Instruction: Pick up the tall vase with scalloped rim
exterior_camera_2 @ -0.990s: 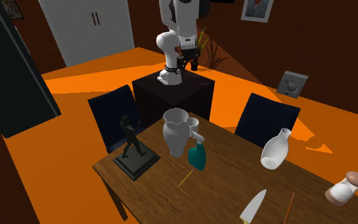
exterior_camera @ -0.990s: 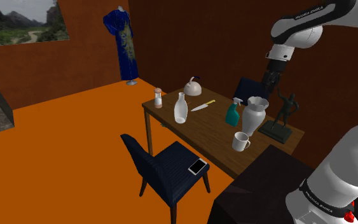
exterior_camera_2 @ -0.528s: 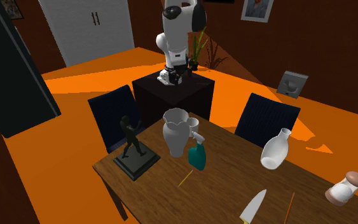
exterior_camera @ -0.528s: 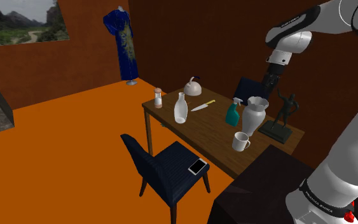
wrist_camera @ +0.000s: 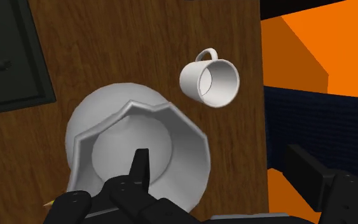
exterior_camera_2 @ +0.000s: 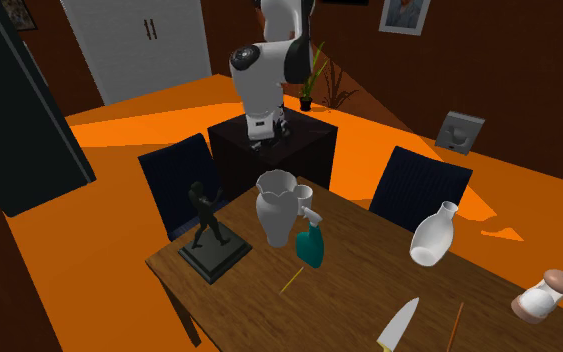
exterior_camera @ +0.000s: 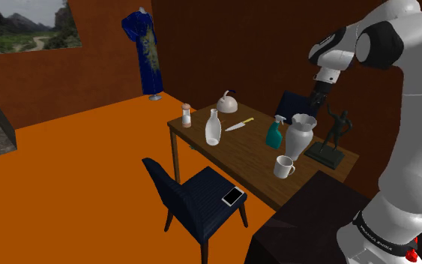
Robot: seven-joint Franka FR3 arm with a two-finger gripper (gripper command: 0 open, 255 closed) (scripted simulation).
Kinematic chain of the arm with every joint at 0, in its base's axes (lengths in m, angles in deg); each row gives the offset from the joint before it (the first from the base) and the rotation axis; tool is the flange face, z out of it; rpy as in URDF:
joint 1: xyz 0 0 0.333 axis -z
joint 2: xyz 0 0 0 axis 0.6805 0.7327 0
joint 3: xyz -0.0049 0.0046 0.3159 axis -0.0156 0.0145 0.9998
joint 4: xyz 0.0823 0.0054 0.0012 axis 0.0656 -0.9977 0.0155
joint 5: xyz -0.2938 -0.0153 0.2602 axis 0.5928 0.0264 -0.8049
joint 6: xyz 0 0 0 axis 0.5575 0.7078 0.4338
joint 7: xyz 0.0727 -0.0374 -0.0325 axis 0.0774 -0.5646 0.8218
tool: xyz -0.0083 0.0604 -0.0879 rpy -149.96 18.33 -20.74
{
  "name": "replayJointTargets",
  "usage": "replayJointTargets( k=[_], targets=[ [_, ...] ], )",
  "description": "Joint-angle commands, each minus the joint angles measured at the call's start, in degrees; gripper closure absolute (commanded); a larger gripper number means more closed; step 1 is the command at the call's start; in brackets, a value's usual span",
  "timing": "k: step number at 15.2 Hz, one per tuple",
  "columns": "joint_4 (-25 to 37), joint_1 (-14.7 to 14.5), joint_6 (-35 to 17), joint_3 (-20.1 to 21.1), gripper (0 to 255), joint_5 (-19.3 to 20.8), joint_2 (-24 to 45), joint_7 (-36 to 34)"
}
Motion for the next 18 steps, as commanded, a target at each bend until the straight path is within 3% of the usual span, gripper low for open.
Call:
replayJointTargets(
  k=[1, 7, 17, 18],
  targets=[
    [5.63, 3.03, 1.63, 0.93, 0, -2.58, 5.43, 1.58],
    [26.17, 13.15, 8.17, 4.38, 0, -7.9, 21.48, 2.85],
    [25.08, 13.39, 4.54, 5.23, 0, -8.96, 24.31, 3.94],
    [25.18, 13.42, 4.6, 5.24, 255, -8.96, 24.34, 3.91]
  ],
)
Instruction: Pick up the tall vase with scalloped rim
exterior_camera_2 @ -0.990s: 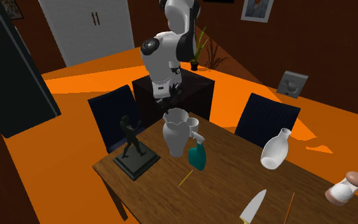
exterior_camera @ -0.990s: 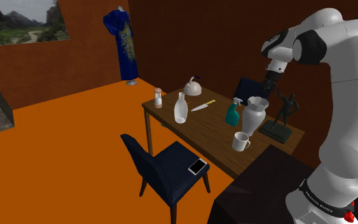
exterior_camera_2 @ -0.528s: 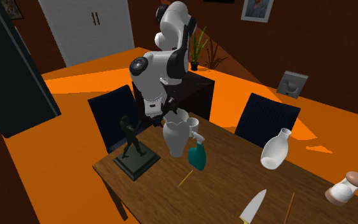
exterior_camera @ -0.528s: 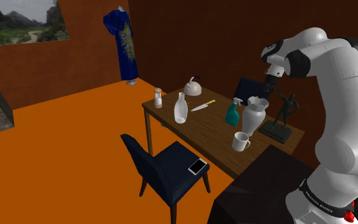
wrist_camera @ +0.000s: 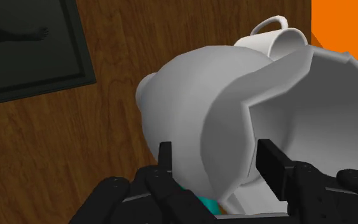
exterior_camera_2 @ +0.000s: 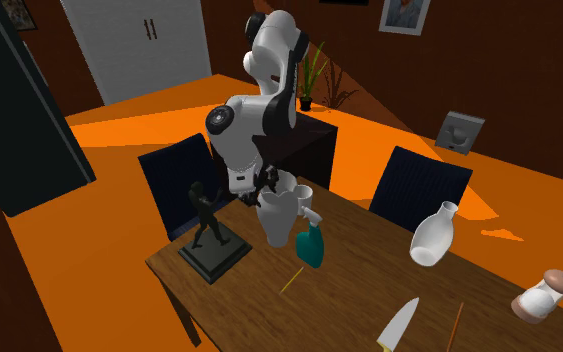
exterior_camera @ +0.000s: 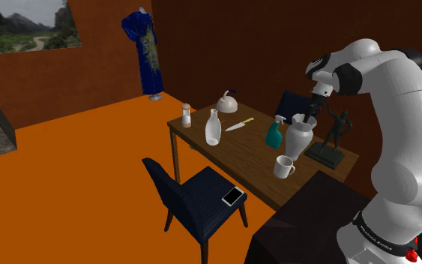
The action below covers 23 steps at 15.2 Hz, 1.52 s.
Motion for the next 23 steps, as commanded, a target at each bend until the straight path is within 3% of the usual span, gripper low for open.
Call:
replayJointTargets(
  k=[1, 9, 23],
  targets=[
    [0.02, 0.01, -0.05, 0.02, 255, -0.02, 0.06, 0.01],
    [-0.12, -0.03, -0.13, 0.01, 255, -0.02, 0.0, 0.04],
    [2.92, -0.06, 6.93, -1.27, 255, 1.86, -4.68, -2.12]
  ],
)
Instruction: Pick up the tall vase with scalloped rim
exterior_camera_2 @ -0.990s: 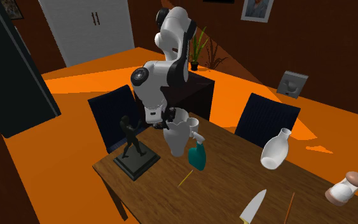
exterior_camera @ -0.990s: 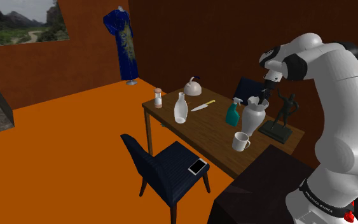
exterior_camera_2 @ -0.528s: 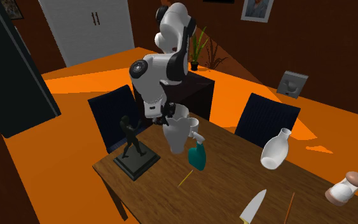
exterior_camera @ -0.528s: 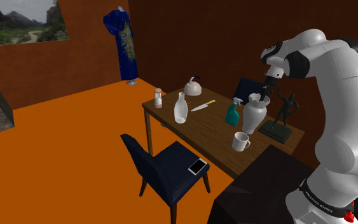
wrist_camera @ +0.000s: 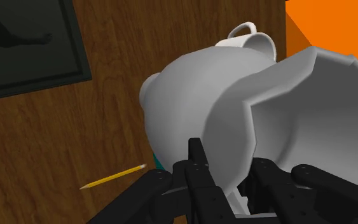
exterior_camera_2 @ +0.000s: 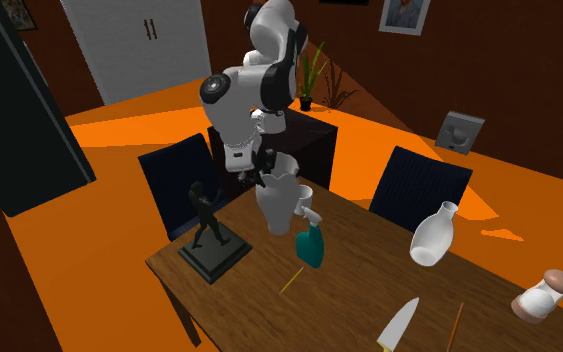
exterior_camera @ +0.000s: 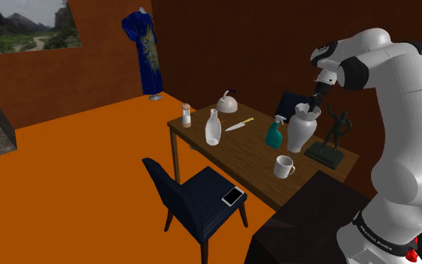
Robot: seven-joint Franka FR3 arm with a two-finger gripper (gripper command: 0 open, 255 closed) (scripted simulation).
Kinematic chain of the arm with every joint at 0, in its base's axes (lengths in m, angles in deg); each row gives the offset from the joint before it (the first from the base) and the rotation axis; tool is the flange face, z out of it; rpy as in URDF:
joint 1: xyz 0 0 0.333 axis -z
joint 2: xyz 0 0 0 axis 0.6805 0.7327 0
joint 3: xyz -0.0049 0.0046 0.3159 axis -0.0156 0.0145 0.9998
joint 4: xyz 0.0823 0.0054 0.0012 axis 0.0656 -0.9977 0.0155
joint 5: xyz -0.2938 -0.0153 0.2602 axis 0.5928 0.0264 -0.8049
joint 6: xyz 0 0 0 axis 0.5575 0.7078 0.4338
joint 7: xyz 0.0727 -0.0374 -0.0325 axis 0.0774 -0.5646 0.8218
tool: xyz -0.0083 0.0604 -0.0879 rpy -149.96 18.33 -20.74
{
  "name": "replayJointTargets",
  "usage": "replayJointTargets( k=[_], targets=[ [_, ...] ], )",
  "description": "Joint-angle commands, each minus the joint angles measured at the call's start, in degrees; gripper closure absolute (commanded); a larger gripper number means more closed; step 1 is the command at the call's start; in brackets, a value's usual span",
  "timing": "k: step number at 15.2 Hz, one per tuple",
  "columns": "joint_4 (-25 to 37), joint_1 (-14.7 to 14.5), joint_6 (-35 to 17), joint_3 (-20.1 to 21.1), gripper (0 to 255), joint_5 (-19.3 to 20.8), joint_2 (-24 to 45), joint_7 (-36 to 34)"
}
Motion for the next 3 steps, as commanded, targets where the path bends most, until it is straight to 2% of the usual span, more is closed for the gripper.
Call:
replayJointTargets(
  k=[1, 3],
  targets=[
    [0.5, 0.02, 1.02, -0.17, 255, 0.23, -0.66, -0.28],
    [0.55, 0.03, 1.1, -0.17, 255, 0.25, -0.7, -0.3]
  ],
)
